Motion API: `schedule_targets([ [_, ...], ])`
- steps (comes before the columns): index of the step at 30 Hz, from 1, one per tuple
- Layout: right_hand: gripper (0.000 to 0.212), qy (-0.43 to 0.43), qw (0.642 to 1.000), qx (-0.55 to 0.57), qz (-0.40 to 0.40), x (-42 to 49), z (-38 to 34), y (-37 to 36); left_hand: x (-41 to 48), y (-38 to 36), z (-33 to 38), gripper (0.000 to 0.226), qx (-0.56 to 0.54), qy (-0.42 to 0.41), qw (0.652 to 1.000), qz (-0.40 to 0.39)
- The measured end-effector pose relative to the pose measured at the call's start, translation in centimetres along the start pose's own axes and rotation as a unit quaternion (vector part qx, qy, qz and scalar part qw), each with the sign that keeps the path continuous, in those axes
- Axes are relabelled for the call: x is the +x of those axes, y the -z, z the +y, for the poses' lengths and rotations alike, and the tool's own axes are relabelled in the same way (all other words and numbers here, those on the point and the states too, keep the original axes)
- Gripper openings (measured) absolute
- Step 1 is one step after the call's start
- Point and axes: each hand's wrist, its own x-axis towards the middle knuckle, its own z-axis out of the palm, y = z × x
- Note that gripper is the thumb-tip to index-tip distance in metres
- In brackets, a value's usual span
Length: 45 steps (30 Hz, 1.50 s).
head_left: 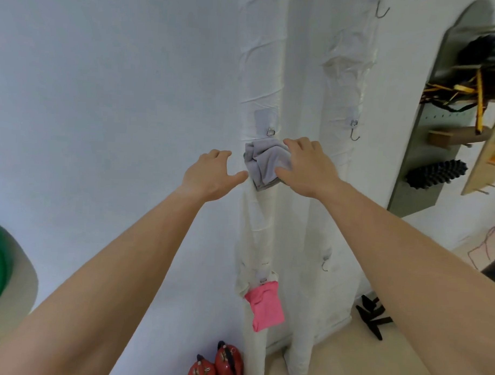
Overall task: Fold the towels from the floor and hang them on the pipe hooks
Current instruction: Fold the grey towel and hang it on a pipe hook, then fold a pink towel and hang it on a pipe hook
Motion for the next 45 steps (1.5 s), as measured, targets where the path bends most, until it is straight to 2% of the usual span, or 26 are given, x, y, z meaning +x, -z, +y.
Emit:
schedule_targets([
  [4,0.06,-0.02,0.999,-0.038,-0.02,-3.8,-3.1,-0.4,-3.8,0.4,-2.3,0.079,0.03,-0.001,0.998,-0.05],
  [12,0.065,-0.042,0.989,-0.085,-0.112,-12.1,-8.8,-0.7,-11.3,3.3,-5.1,0.075,0.047,-0.008,0.994,-0.097],
  [24,0.058,-0.065,0.981,-0.037,-0.181,-25.8,-16.9,-0.5,-27.5,5.1,-7.6,0.069,0.09,-0.004,0.984,-0.153],
  [30,0.06,-0.082,0.961,-0.029,-0.263,-34.1,-21.2,-1.7,-37.4,5.6,-10.2,0.069,0.092,-0.003,0.972,-0.218],
  [37,0.064,-0.088,0.95,-0.013,-0.298,-41.8,-28.1,-3.3,-46.9,5.9,-16.0,0.069,0.066,0.026,0.967,-0.245],
  [45,0.058,-0.093,0.923,0.02,-0.372,-52.9,-40.3,-10.9,-61.1,2.3,-26.7,0.057,0.023,0.046,0.944,-0.325],
])
